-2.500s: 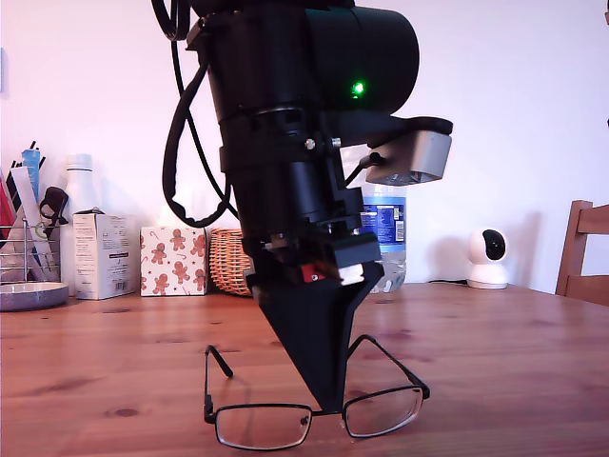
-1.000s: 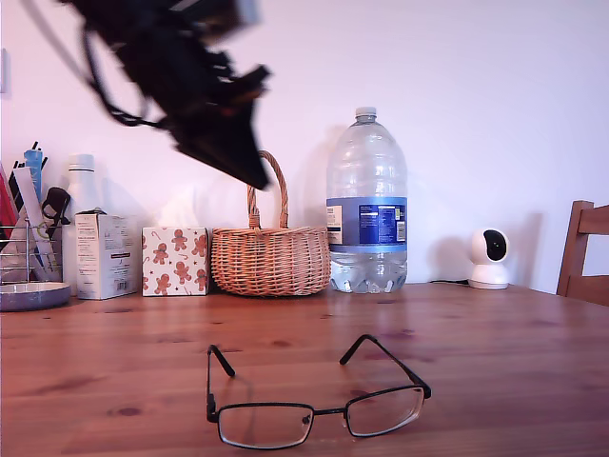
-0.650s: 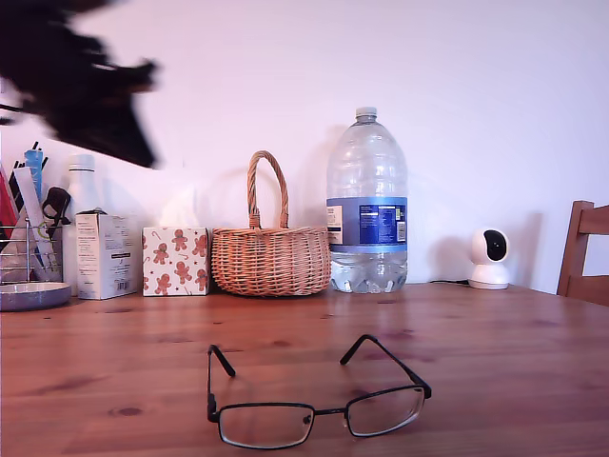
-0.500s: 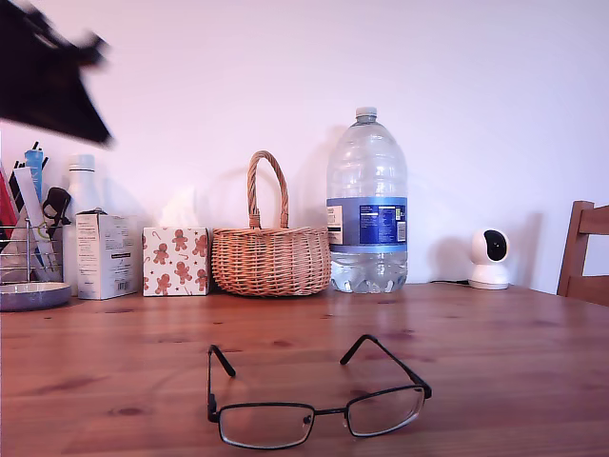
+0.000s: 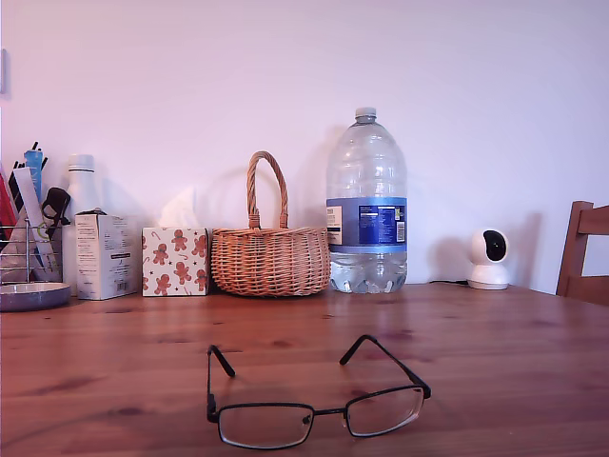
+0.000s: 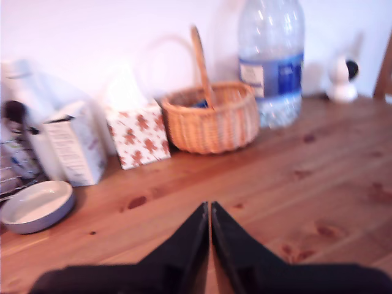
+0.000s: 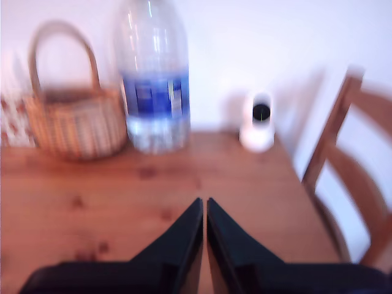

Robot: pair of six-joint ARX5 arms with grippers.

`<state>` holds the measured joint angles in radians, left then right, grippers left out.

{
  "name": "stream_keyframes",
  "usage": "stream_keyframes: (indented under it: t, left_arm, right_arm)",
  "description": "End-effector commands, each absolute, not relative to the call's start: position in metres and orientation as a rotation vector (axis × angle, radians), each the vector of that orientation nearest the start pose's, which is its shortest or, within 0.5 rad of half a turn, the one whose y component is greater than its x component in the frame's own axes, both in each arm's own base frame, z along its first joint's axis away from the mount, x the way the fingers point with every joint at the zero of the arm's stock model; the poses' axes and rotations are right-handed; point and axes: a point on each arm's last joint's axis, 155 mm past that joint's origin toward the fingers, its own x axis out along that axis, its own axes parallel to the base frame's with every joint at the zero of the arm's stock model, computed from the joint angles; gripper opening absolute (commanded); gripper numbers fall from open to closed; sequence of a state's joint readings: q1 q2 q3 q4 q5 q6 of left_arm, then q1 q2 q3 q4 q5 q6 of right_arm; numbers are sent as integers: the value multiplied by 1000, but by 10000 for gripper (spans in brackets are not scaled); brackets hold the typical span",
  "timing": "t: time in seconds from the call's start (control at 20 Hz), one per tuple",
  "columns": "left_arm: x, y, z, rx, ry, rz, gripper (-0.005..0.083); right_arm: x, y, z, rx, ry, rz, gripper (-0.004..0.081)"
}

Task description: Pick up the glasses and open them, then place them back on the table

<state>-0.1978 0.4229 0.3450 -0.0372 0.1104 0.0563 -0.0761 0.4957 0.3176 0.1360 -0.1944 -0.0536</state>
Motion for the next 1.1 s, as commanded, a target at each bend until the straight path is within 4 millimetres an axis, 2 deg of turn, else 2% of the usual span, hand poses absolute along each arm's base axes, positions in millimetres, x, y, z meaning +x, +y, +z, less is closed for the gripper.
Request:
stream_keyframes:
  t: [0.0, 0.15, 0.25, 0.55, 0.75, 1.05]
  left_arm:
    - [263, -73, 217, 47, 95, -307, -19]
    - [255, -67, 212, 29, 55, -284, -19]
    - [253, -66, 203, 29, 49, -277, -19]
    - [245, -62, 180, 30, 54, -268, -19]
    - [239, -61, 161, 35, 131, -268, -19]
    - [231, -60, 122, 45, 287, -270, -19]
  right_arm:
    - [285, 17, 233, -53, -1, 126, -12]
    - [279, 21, 240, -61, -75, 140, -12]
    - [276, 24, 231, -61, -78, 148, -12]
    - [270, 26, 177, -51, -1, 155, -12]
    - [266, 26, 141, -10, 149, 156, -12]
    - [250, 26, 82, 15, 394, 157, -12]
